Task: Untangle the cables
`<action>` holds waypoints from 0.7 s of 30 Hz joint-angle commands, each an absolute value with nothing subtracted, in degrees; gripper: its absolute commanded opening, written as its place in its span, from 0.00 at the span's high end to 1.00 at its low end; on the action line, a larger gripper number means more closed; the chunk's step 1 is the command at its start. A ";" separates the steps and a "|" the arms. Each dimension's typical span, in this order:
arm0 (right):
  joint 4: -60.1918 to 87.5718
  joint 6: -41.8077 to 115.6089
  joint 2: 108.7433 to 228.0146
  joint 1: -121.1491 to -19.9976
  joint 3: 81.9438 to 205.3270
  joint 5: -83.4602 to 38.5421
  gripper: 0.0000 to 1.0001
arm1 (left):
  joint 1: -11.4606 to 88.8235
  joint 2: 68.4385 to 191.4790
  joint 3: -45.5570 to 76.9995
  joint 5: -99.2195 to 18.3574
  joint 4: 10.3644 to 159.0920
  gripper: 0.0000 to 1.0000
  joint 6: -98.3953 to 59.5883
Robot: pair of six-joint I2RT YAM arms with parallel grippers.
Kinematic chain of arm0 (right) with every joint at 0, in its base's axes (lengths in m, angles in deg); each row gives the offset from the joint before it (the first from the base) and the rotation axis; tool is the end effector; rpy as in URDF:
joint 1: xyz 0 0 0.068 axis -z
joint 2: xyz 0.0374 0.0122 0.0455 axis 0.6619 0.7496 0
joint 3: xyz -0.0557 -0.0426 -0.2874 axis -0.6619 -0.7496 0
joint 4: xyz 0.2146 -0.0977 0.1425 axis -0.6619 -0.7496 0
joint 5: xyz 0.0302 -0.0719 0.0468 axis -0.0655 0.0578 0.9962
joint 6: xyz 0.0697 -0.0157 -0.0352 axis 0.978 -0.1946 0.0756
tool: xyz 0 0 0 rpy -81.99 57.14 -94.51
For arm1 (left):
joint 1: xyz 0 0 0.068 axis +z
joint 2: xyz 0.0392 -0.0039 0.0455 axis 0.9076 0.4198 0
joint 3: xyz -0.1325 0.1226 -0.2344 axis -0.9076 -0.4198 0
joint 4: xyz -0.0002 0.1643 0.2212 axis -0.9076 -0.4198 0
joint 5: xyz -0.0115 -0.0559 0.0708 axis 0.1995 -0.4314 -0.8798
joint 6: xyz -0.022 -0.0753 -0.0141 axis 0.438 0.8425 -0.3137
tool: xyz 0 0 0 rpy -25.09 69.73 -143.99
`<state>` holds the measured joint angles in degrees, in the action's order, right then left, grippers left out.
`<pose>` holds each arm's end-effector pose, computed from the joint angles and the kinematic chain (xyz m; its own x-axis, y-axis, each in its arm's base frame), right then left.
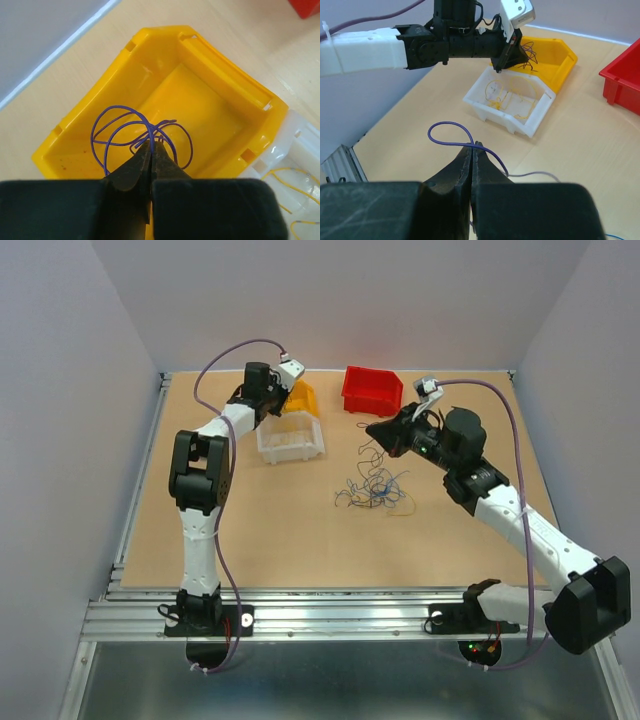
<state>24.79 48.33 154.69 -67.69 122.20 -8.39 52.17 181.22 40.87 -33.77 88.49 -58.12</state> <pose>0.2702 0.1615 0.3716 -0.2723 0.1901 -0.9433 -0.6918 0.6427 0.3292 0.5578 -0.1470 0.2132 -0.1413 0.4849 -0.8631 0.5754 0.7497 0.3270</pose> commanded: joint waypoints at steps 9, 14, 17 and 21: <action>28.79 48.02 154.97 -67.81 121.35 -9.62 0.99 | 52.17 160.74 27.34 -32.78 98.33 0.47 -57.53; 29.57 48.01 156.03 -67.90 122.23 -9.18 0.99 | 52.09 154.06 21.01 -24.48 99.32 0.46 -56.48; 34.82 48.89 157.43 -67.81 122.06 -7.52 0.99 | 52.00 148.61 15.12 -13.84 102.38 0.46 -55.51; 40.56 51.96 158.84 -67.81 122.32 -4.97 0.99 | 49.46 143.07 2.56 2.34 111.96 0.42 -52.87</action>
<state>30.97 49.59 158.52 -67.69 122.20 -7.51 51.86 147.87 10.53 -15.39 102.15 -55.56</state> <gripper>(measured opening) 0.023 0.561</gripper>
